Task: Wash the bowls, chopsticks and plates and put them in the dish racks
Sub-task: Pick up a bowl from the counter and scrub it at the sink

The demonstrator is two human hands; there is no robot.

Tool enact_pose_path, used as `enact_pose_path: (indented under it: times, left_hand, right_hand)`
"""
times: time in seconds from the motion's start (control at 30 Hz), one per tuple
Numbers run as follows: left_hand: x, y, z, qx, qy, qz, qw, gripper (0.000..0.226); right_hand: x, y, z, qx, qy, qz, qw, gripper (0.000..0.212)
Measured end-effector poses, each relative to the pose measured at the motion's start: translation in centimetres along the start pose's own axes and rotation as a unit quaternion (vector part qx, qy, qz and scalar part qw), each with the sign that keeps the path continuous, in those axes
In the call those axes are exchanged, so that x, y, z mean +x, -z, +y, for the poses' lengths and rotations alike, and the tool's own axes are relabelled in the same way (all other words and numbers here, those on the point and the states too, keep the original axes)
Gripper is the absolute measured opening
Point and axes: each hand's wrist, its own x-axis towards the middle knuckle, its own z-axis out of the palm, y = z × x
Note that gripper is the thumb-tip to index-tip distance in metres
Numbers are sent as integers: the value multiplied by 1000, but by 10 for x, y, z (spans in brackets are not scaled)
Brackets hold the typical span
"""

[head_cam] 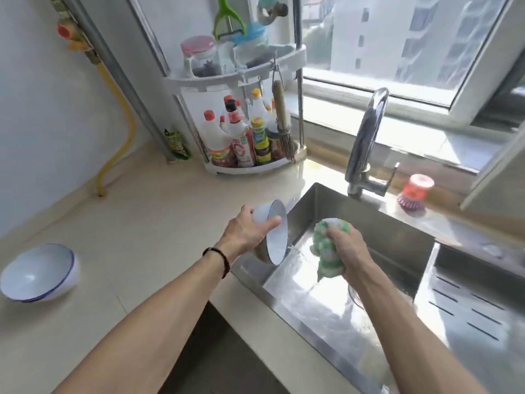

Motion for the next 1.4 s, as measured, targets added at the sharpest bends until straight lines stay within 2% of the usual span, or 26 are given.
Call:
enact_pose_path:
  times: [0.13,0.37,0.47,0.57,0.63,0.73,0.77,0.83,0.87,0.9,0.93,0.97,1.0,1.03,1.07,1.13,1.2,1.23,1.27,1.3,1.33,1.37,1.4]
  left_hand:
    - [-2,-1,7,25,-14,6,1000,70]
    - [-7,4,7,41,-18,11,999,59]
    - [-9,5,4,36,-15,13,999,61]
    - [-12,1,3,-57,8,0,998,72]
    - [-15,-3,4,-141,17,-16,990,67]
    - [-14,-4,-1,-157,-6,-9,987,76]
    - [-14,-3,-5,-151,-16,-8,988,78]
    - [-15,-2,-13,-138,-39,-10,990,79]
    - [-19,-1,-14,-131,-46,1,990,82]
    - [-21,-2,-13,-133,-53,20,989,82]
    - [-26,-4,-8,-150,-60,50,986,77]
    - [-27,-8,-4,-169,-62,85,980,67]
    - [-27,-11,-2,-182,-61,116,975,58]
    - [-25,-13,-2,-180,-60,136,972,53]
    - [-24,-11,-2,-174,-64,132,974,54]
    - [-19,-5,-6,-166,-73,76,980,66]
    - [-20,0,-9,-168,-75,56,981,65]
    - [-21,-1,-9,-178,-76,69,979,62]
    - [-21,-4,-7,-196,-73,89,974,61]
    - [-21,-8,-4,-213,-68,115,968,58]
    - [-22,-10,-1,-223,-62,144,962,55]
    - [-21,-11,0,-220,-56,164,960,52]
    - [-19,-9,-1,-211,-54,160,963,52]
  right_hand:
    - [1,2,3,-16,11,-12,1000,9]
    - [1,-4,9,11,-6,7,1000,33]
    - [-1,-12,5,-48,48,-9,998,50]
    - [-6,-29,0,-165,111,-85,976,72]
    - [-18,-50,0,-283,147,-182,930,79]
    - [-31,-65,10,-480,192,-284,808,87]
    - [-30,-61,14,-551,207,-291,754,92]
    - [-17,-42,17,-686,268,-273,619,95]
    - [-10,-35,19,-721,289,-257,575,94]
    - [-9,-34,18,-729,293,-241,569,93]
    - [-10,-40,17,-718,281,-238,590,91]
    - [-14,-49,13,-675,241,-247,652,89]
    - [-20,-58,7,-595,187,-264,736,87]
    - [-28,-64,2,-535,158,-282,781,87]
    - [-33,-65,-1,-513,162,-296,789,88]
    - [-26,-54,4,-569,190,-292,745,92]
    - [-9,-38,8,-698,271,-244,617,92]
    - [-7,-38,8,-723,286,-212,593,90]
    - [-10,-45,5,-722,277,-192,604,85]
    - [-13,-55,3,-684,249,-196,657,79]
    - [-19,-64,-2,-619,208,-218,725,75]
    - [-26,-69,-6,-569,183,-240,765,75]
    - [-28,-70,-6,-551,191,-260,770,76]
